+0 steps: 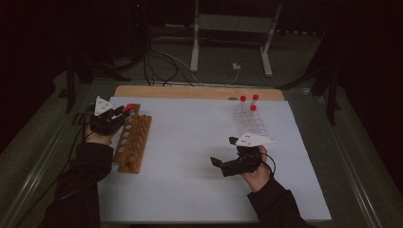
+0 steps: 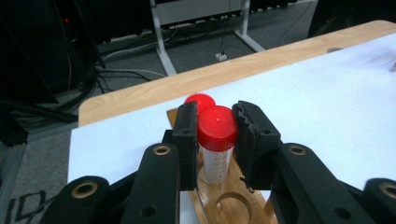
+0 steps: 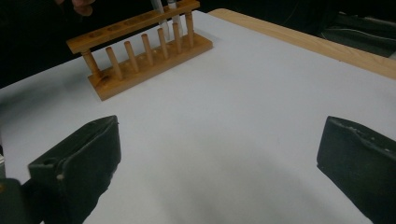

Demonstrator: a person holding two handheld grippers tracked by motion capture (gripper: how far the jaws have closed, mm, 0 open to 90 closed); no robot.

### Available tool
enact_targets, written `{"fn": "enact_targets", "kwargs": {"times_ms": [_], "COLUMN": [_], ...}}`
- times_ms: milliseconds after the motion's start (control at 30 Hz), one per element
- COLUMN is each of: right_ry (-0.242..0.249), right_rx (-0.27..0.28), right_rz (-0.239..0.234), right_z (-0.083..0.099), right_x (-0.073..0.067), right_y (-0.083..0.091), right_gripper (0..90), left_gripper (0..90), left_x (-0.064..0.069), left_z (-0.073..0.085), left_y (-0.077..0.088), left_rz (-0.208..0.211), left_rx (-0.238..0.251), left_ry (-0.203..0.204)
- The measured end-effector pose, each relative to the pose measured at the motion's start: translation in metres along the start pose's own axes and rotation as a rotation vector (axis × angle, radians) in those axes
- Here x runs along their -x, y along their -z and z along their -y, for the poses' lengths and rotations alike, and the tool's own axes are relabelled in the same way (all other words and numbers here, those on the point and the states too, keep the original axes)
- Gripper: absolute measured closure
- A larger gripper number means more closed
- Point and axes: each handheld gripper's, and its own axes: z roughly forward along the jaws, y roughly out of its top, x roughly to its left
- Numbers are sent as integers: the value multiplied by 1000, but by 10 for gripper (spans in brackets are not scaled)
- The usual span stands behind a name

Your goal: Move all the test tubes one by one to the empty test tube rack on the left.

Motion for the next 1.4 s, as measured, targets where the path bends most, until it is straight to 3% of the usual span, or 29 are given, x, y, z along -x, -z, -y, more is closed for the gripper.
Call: {"fn": "enact_targets", "kwargs": {"times_ms": [233, 467, 633, 867, 933, 1033, 1200, 1300, 1400], "right_ry": [-10, -9, -13, -15, -14, -13, -13, -20, -24], "right_rx": [6, 8, 11, 17, 21, 22, 25, 32, 43], "right_rz": [-3, 3, 4, 11, 14, 18, 28, 35, 52], "right_z": [0, 0, -1, -2, -2, -3, -4, -5, -8], "right_x": [1, 2, 3, 4, 4, 5, 8, 11, 15], "right_y": [1, 2, 3, 5, 6, 6, 6, 7, 10], "right_gripper": [0, 0, 0, 0, 0, 0, 0, 0, 0], "left_gripper": [717, 717, 703, 429, 356, 146, 34, 18, 13], "left_x": [2, 3, 1, 7, 10, 15, 25, 34, 44], "left_z": [5, 5, 5, 3, 1, -2, -5, -7, -7], "left_y": [-6, -7, -6, 5, 11, 21, 36, 44, 51], "left_rz": [0, -4, 16, 35, 18, 9, 95, 173, 224], "left_rx": [-41, -50, -57, -71, -67, -65, -32, 9, 48], "left_ry": [-5, -12, 9, 3, -11, -1, 19, 15, 9]}}
